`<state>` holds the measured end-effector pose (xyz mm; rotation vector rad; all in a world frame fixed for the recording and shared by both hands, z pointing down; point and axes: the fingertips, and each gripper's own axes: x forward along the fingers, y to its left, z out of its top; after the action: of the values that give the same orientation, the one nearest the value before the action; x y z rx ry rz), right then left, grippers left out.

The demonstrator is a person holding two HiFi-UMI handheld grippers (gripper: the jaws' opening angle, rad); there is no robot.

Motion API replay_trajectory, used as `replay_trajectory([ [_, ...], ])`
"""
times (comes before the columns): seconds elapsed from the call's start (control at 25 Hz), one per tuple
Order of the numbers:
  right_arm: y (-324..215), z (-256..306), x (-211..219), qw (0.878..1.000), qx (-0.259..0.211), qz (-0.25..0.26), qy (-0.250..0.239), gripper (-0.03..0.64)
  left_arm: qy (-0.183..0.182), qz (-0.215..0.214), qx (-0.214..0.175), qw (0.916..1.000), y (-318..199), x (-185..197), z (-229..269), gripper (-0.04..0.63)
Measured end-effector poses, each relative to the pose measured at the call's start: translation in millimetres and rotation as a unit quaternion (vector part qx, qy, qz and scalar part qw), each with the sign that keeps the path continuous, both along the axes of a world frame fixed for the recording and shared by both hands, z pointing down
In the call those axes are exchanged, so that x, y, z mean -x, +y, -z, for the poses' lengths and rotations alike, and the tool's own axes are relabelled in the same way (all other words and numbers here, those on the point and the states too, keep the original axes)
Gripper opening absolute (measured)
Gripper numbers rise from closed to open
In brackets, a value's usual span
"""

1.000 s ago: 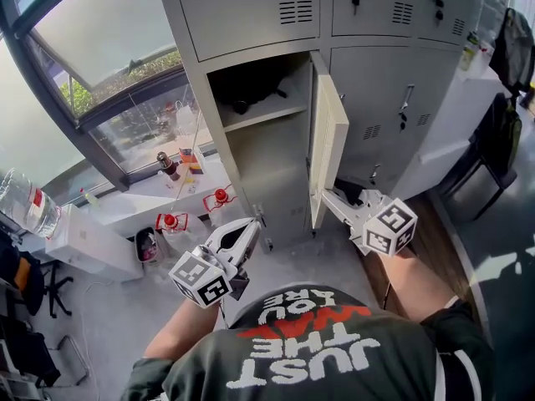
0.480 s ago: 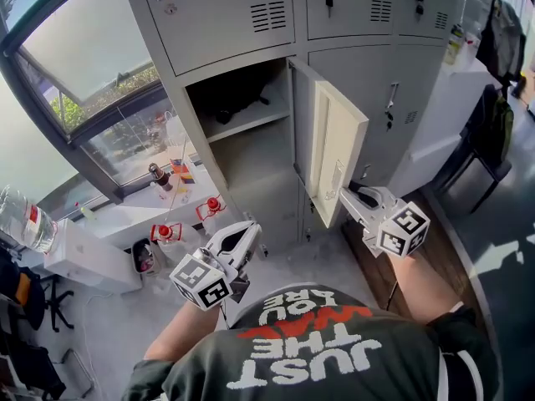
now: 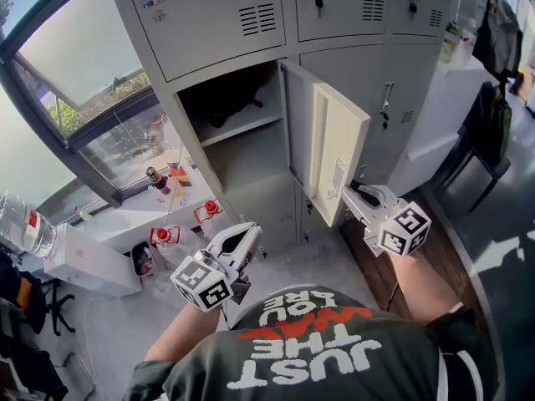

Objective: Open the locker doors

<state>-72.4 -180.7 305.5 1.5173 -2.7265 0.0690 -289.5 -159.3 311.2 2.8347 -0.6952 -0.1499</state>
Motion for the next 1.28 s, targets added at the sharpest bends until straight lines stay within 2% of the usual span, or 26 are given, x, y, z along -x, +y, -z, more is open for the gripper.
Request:
replay_trajectory([
  [0.16,0.9,0.3,1.9,1.0,-0.007,-0.003,0.002,0.103,-0.003,-0.006,-0.003,1.0,0.0,-0.1,-4.4,-0.002],
  [0.32,15.8,-2.6,-15.6,0.998,-0.016,-0.054,-0.01,0.104,0.002,0.001,0.0,1.0,-1.1,3.4,-2.4,-0.003],
  [0.4,31.2,-15.4,-14.7,0.998,-0.007,-0.062,-0.025,0.104,0.002,0.006,-0.002,1.0,-2.9,8.3,-2.8,-0.002],
  [0.56,56.0,-65.7,35.9,0.997,0.062,0.021,-0.03,0.098,0.0,0.011,-0.004,0.9999,-7.0,17.2,-7.9,-0.002],
  [0.68,47.1,-73.8,71.9,0.995,0.075,0.057,-0.024,0.079,-0.002,0.013,-0.006,0.9999,-7.1,23.5,-12.0,-0.002],
  [0.92,17.5,-60.0,101.7,0.996,0.062,0.069,-0.018,0.05,0.003,0.038,0.004,0.9993,-6.8,43.0,-18.1,-0.002],
  [1.12,9.4,-48.8,116.8,0.995,0.057,0.077,-0.012,0.046,0.005,0.042,-0.007,0.9991,-4.9,62.1,-16.5,-0.003],
  [1.28,7.5,-47.6,129.5,0.994,0.056,0.088,-0.009,0.046,0.006,0.053,0.0,0.9986,-3.9,78.5,-16.5,-0.002],
])
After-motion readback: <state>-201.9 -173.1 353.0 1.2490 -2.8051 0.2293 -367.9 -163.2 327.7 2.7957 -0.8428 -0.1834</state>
